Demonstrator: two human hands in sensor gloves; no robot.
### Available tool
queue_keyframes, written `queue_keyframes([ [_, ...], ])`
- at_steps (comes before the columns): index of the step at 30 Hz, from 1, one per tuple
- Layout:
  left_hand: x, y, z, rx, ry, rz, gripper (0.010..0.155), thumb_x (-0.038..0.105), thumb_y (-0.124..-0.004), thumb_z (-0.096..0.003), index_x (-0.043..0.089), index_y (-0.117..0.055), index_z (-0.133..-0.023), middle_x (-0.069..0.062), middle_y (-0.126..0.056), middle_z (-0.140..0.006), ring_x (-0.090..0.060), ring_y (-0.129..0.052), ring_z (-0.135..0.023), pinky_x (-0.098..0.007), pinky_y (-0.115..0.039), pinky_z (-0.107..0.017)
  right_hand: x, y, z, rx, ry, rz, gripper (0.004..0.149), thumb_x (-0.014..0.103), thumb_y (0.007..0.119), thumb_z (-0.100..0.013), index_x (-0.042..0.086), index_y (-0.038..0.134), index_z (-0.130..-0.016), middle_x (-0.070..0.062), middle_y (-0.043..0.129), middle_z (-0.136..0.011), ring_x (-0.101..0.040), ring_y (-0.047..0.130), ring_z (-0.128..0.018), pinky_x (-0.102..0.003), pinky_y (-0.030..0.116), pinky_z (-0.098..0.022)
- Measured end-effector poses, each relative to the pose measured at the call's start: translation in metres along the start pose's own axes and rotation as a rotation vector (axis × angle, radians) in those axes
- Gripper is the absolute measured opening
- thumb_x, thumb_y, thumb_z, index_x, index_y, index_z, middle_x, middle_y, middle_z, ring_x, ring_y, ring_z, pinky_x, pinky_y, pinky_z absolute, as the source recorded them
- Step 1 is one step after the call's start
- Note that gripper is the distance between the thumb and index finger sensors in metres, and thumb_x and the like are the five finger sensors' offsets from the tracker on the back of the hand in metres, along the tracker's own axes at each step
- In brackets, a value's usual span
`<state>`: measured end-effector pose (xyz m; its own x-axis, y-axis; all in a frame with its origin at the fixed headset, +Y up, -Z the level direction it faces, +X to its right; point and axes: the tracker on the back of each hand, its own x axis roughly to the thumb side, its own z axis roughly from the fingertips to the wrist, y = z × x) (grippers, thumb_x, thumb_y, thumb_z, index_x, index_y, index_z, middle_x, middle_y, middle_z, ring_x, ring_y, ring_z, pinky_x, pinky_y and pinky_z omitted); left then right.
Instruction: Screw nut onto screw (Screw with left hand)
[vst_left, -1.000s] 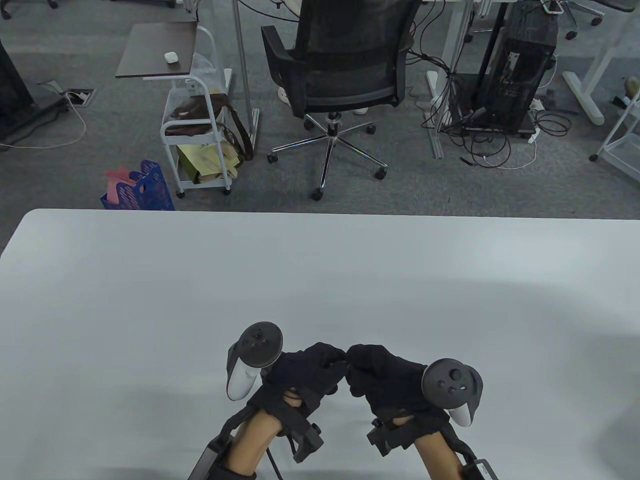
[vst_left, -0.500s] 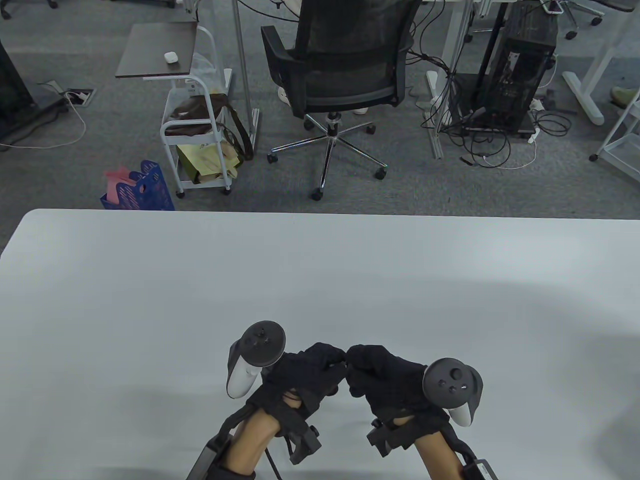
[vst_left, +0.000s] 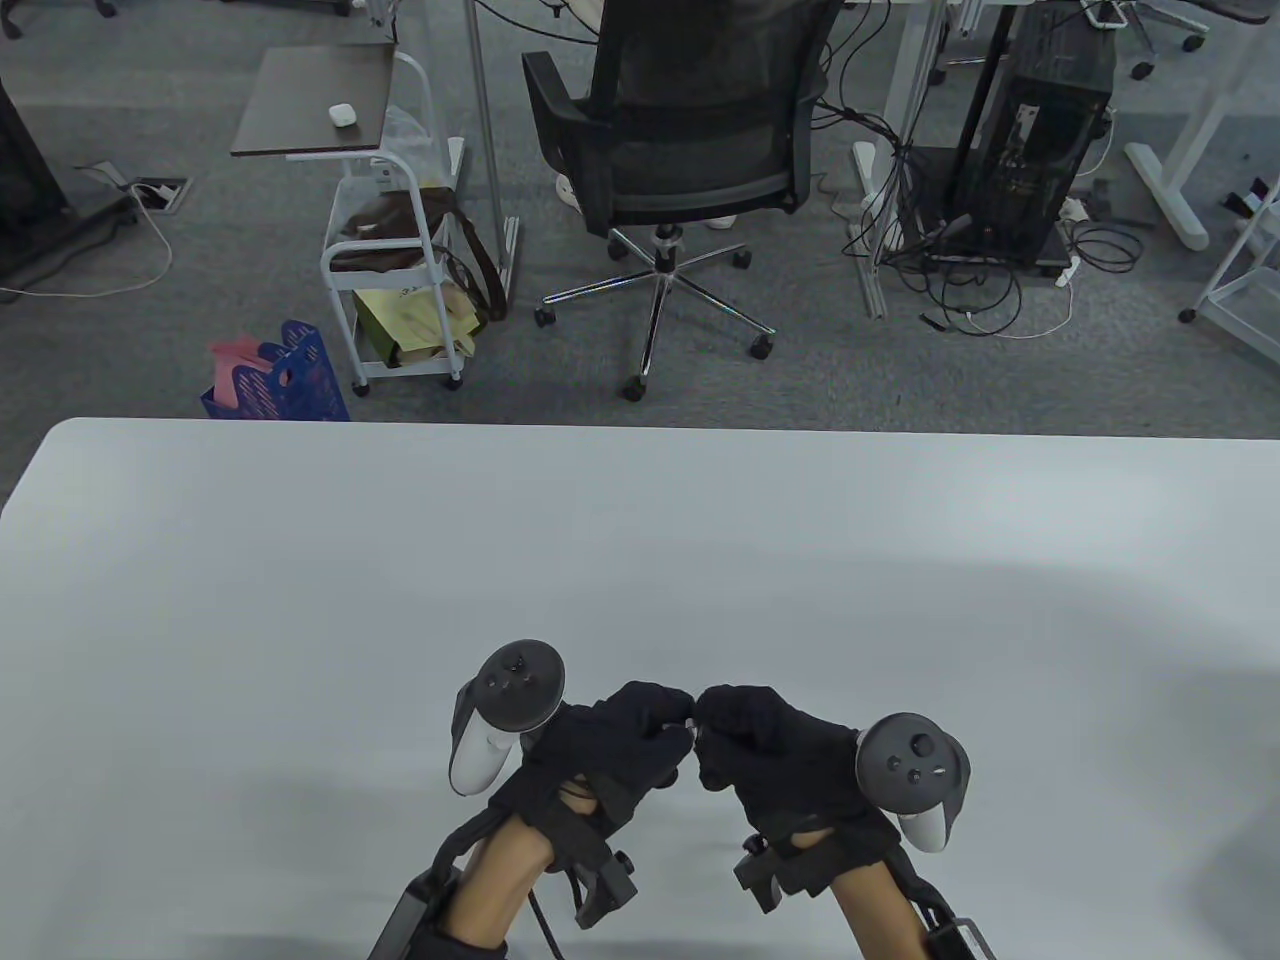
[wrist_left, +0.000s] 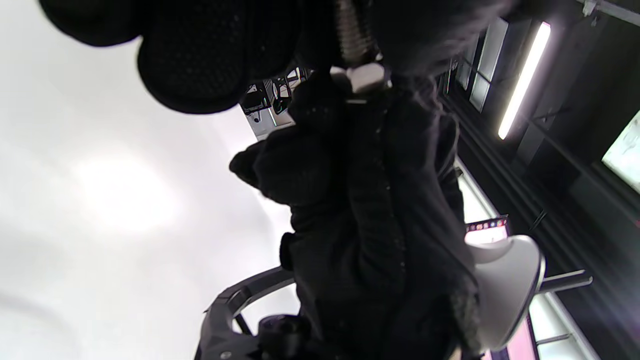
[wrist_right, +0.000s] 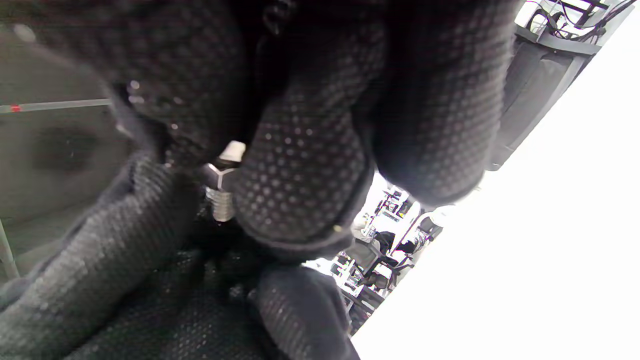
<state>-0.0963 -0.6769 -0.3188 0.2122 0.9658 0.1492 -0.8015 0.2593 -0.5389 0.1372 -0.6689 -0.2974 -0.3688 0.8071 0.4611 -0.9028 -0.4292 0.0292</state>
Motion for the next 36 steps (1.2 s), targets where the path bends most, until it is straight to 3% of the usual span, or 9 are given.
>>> queue_keyframes([
  [5,0.0032,-0.0026,-0.0012,0.068,0.018,-0.089,0.053,0.039,-0.077,-0.0435,0.003,-0.081,-0.083,-0.029,-0.085,-0.075,-0.045,-0.092,-0.047,-0.062,-0.069,-0.043,-0.0009,0.001,0.0,0.012,0.0,0.022,0.045,0.035,0.093,-0.031,0.024,0.085,-0.074,-0.001,0.103,-0.064,-0.007,0.115,-0.031,-0.037,0.101,-0.035],
  [8,0.0048,-0.002,-0.0011,-0.038,0.02,-0.069,0.054,0.035,-0.076,-0.0445,0.006,-0.068,-0.089,-0.026,-0.076,-0.083,-0.042,-0.089,-0.055,-0.06,-0.068,-0.047,-0.0002,0.0008,0.0,0.018,-0.003,0.009,0.045,0.035,0.093,-0.031,0.025,0.086,-0.074,-0.001,0.103,-0.063,-0.007,0.115,-0.031,-0.037,0.101,-0.035],
  [11,0.0014,0.0001,0.0004,-0.011,0.003,-0.006,0.067,0.045,-0.074,-0.0452,0.008,-0.058,-0.098,-0.026,-0.072,-0.087,-0.041,-0.087,-0.058,-0.059,-0.067,-0.049,0.0,0.0006,-0.0001,0.011,-0.004,0.005,0.045,0.035,0.093,-0.031,0.025,0.086,-0.074,-0.001,0.103,-0.063,-0.007,0.115,-0.031,-0.036,0.101,-0.035],
  [16,0.0044,-0.0025,-0.001,0.047,0.016,-0.094,0.054,0.04,-0.076,-0.0436,0.002,-0.082,-0.082,-0.029,-0.086,-0.074,-0.045,-0.092,-0.046,-0.062,-0.07,-0.042,0.0002,0.0012,0.0002,0.016,-0.004,0.018,0.045,0.035,0.093,-0.031,0.024,0.086,-0.074,-0.001,0.103,-0.063,-0.007,0.115,-0.031,-0.037,0.101,-0.035],
  [22,0.0034,0.0005,0.0008,-0.025,0.008,-0.026,0.068,0.046,-0.074,-0.0447,0.008,-0.057,-0.099,-0.026,-0.071,-0.088,-0.041,-0.087,-0.058,-0.059,-0.067,-0.049,0.0012,0.0005,0.0001,0.008,-0.008,0.002,0.045,0.035,0.092,-0.031,0.024,0.085,-0.074,-0.001,0.103,-0.063,-0.007,0.114,-0.031,-0.037,0.101,-0.035],
  [27,0.0045,-0.0024,-0.0001,0.053,0.024,-0.083,0.055,0.041,-0.076,-0.044,0.003,-0.081,-0.083,-0.029,-0.085,-0.075,-0.045,-0.092,-0.047,-0.062,-0.069,-0.043,0.0007,0.0008,0.0002,0.011,-0.009,0.013,0.045,0.035,0.093,-0.031,0.025,0.086,-0.074,-0.001,0.103,-0.063,-0.007,0.114,-0.031,-0.037,0.101,-0.035],
  [31,0.0078,-0.0022,-0.0002,-0.049,0.018,-0.09,0.055,0.036,-0.076,-0.0444,0.007,-0.066,-0.09,-0.025,-0.074,-0.084,-0.041,-0.088,-0.055,-0.059,-0.067,-0.048,0.0009,0.0008,0.0004,0.014,-0.011,0.008,0.045,0.035,0.092,-0.031,0.025,0.085,-0.074,-0.001,0.103,-0.063,-0.007,0.114,-0.031,-0.037,0.101,-0.035],
  [33,0.0063,-0.0008,0.0006,-0.037,-0.001,-0.044,0.066,0.043,-0.075,-0.045,0.009,-0.057,-0.099,-0.025,-0.07,-0.088,-0.041,-0.087,-0.058,-0.059,-0.067,-0.049,0.0012,0.0004,0.0001,0.012,-0.012,0.009,0.045,0.035,0.092,-0.031,0.025,0.085,-0.074,0.0,0.103,-0.063,-0.006,0.114,-0.031,-0.036,0.101,-0.035],
  [36,0.0051,-0.0007,0.002,0.058,0.016,-0.063,0.066,0.047,-0.073,-0.0442,0.005,-0.068,-0.094,-0.029,-0.075,-0.084,-0.044,-0.088,-0.055,-0.061,-0.067,-0.047,0.0007,0.0006,0.0003,0.01,-0.013,0.012,0.045,0.035,0.092,-0.031,0.025,0.085,-0.074,-0.001,0.103,-0.063,-0.006,0.114,-0.031,-0.036,0.101,-0.035],
])
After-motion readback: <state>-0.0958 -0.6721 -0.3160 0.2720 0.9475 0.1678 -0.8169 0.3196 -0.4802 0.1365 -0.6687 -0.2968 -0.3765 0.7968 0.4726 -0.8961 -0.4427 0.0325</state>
